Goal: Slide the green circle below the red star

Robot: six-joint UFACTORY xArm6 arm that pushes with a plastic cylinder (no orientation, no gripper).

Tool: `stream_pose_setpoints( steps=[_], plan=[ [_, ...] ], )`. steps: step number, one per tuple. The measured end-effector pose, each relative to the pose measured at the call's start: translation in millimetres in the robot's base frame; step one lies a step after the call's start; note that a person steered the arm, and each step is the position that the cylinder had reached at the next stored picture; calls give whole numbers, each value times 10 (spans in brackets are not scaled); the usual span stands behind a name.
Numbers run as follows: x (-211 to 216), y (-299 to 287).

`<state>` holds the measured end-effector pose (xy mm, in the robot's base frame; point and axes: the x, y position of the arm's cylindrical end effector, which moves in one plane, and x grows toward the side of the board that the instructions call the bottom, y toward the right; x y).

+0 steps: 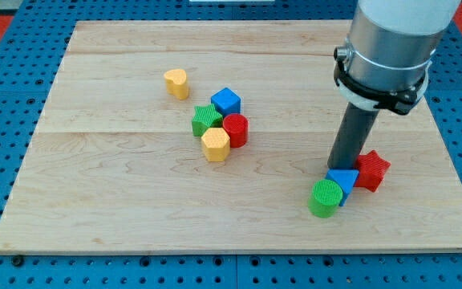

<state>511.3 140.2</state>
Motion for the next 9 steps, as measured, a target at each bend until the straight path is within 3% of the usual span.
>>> stream_pose_setpoints(
  steps=[2,5,9],
  plan=[
    [0,-150],
    [650,-805],
    [579,-704]
  ],
)
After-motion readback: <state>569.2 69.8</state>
